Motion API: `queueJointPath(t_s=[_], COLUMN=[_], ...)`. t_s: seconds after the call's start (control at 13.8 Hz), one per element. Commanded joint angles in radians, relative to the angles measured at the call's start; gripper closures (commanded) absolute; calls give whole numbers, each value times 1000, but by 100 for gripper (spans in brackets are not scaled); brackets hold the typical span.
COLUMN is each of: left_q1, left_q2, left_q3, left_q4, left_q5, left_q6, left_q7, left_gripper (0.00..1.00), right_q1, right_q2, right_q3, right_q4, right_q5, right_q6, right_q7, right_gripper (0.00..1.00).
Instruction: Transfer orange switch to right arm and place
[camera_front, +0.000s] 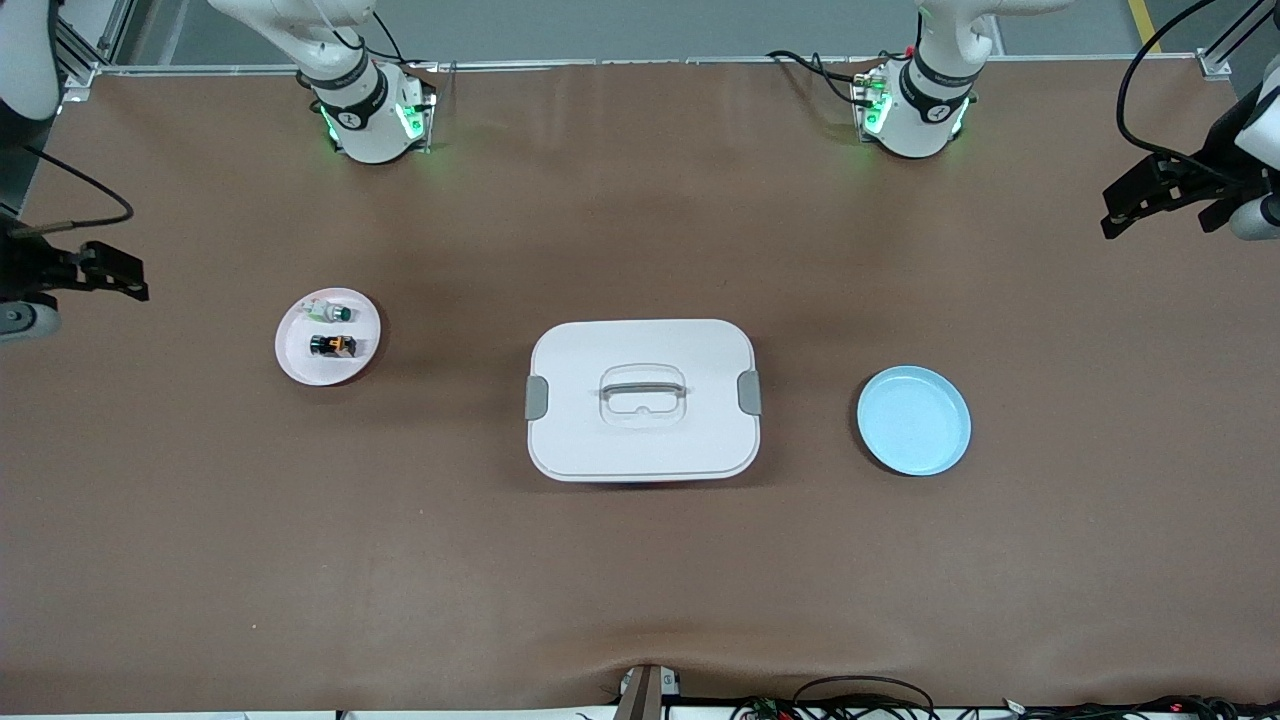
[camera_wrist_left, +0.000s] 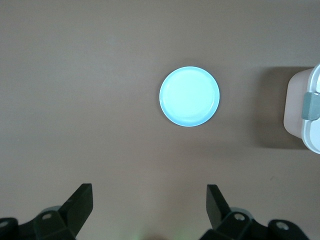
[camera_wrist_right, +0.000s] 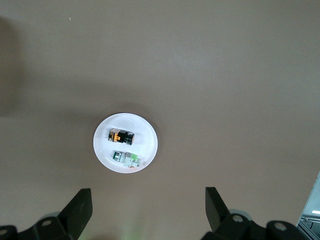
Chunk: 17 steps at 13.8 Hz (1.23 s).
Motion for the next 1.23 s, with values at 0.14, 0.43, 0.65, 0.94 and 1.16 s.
queueJointPath(t_s=[0.14,0.43,0.65,0.94,1.16], left_q1=[5,4,5,5,5], left_q2=[10,10,10,10,10], left_q3=[-1,-1,-1,-1,-1], left_q4=[25,27,27,25,25], left_q5=[-14,-14,-14,-14,-16], left_q6=[-23,-23,-23,-23,-23], left_q7=[24,22,24,24,24], left_gripper=[0,0,0,0,0], right_q1=[30,37,66,62,73], right_q2=[13,14,18,16,13], right_q3=[19,20,17,17,11], right_q4=[50,82,142,142,142], right_q5=[-4,-7,-8,-2,-2], right_q6=[-30,-27,-31,-33,-37], right_q7=[55,218,215,221,224], right_gripper=[0,0,0,0,0])
